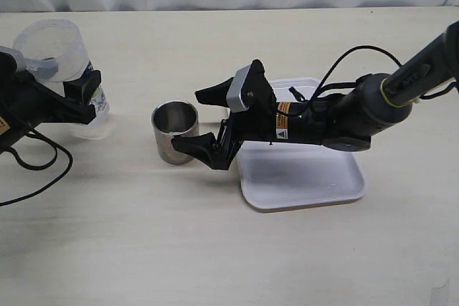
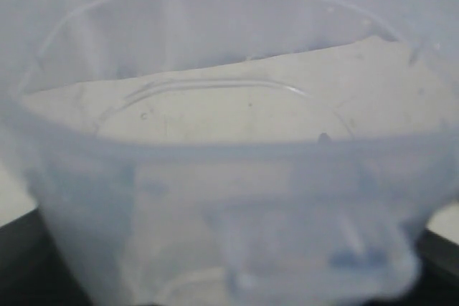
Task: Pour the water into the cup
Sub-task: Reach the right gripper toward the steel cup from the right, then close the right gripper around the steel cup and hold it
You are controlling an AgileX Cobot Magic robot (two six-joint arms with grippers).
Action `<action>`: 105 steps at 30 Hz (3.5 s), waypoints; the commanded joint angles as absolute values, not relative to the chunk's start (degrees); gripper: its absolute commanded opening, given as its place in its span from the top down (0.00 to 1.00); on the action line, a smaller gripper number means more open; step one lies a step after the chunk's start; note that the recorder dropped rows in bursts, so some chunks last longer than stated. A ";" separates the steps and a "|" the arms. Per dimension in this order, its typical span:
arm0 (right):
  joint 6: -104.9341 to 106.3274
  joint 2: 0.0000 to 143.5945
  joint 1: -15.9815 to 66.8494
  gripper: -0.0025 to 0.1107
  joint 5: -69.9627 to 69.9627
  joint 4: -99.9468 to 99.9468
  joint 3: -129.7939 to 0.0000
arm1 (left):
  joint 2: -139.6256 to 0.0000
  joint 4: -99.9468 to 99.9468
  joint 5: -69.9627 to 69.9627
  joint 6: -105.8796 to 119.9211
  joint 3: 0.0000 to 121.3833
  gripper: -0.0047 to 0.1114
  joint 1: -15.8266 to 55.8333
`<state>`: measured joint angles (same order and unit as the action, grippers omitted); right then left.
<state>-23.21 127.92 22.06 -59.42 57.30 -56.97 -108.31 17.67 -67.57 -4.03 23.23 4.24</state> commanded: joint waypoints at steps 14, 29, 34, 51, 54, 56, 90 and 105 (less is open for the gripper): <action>-22.69 129.91 22.18 0.12 -59.70 57.72 -59.05 | -108.13 17.50 -69.96 -4.36 23.66 0.96 4.34; -22.38 133.17 25.01 0.12 -57.76 57.45 -62.76 | -108.13 17.50 -69.96 -4.36 23.66 0.96 4.34; -19.50 133.29 27.88 0.12 -51.15 57.45 -65.64 | -108.13 17.50 -69.96 -4.36 23.66 0.96 4.34; -19.66 133.29 28.79 0.12 -50.82 56.01 -66.64 | -108.13 17.50 -69.96 -4.36 23.66 0.96 4.34; -20.73 133.29 28.79 0.12 -50.71 56.01 -66.64 | -108.13 17.50 -69.96 -4.36 23.66 0.96 4.34; -23.37 133.29 28.79 0.12 -50.71 56.01 -66.64 | -108.13 17.50 -69.96 -4.36 23.66 0.96 4.34; -27.59 135.49 27.44 0.12 -50.61 57.28 -66.64 | -108.13 17.87 -69.96 -4.36 23.66 0.96 4.34; -27.59 135.46 27.44 0.12 -53.28 57.28 -67.82 | -108.13 17.89 -69.96 -4.36 23.66 0.96 4.34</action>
